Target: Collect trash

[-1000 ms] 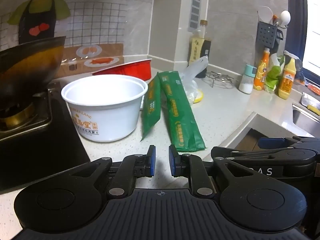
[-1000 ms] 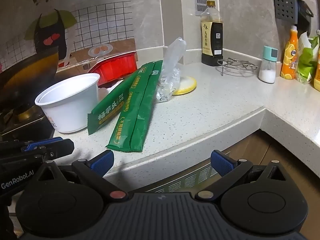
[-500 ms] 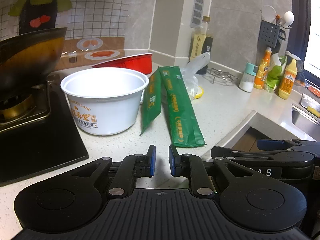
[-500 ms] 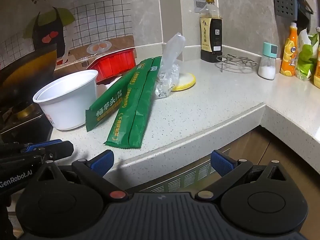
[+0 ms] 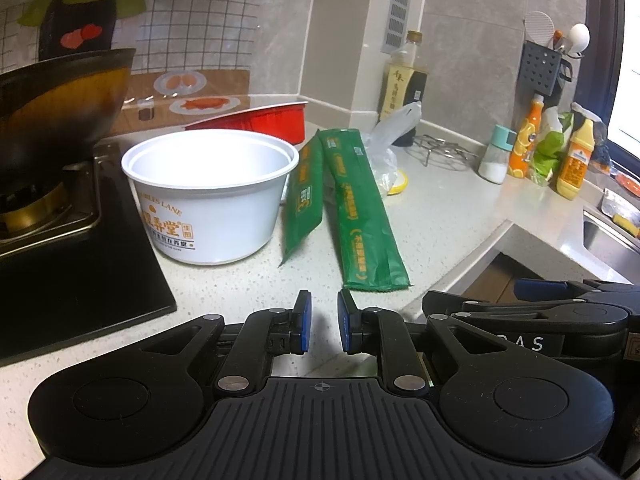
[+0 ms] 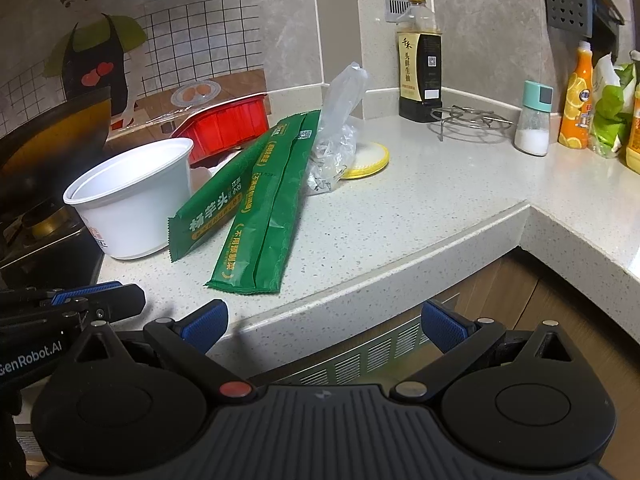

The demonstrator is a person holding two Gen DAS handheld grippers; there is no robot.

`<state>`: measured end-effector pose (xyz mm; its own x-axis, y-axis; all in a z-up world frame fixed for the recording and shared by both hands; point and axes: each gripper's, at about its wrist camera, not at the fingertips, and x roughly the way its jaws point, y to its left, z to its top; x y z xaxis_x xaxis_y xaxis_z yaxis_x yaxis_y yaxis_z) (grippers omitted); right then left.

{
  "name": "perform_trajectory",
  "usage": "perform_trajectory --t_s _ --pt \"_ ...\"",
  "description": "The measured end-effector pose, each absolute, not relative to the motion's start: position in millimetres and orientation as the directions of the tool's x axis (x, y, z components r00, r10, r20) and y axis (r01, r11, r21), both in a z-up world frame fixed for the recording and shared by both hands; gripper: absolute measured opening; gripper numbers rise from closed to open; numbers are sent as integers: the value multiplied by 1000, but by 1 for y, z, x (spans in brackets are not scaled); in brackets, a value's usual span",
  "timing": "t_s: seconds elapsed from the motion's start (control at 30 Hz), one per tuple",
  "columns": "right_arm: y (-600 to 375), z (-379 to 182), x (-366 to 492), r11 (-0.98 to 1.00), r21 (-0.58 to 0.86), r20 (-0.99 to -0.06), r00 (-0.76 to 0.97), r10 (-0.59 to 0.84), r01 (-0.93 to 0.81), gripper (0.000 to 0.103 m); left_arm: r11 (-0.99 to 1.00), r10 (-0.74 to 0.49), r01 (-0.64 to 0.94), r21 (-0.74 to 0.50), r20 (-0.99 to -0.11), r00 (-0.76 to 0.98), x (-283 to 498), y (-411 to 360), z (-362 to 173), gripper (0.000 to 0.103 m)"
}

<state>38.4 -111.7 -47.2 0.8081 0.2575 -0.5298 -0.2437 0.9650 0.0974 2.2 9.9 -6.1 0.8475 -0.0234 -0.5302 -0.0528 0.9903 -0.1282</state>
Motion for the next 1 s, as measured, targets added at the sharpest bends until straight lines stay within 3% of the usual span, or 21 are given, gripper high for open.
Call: perform_trajectory --t_s 1.0 --pt "-111 -45 35 966 89 -526 812 253 -242 103 987 -42 -50 -155 -540 841 0 12 -8 18"
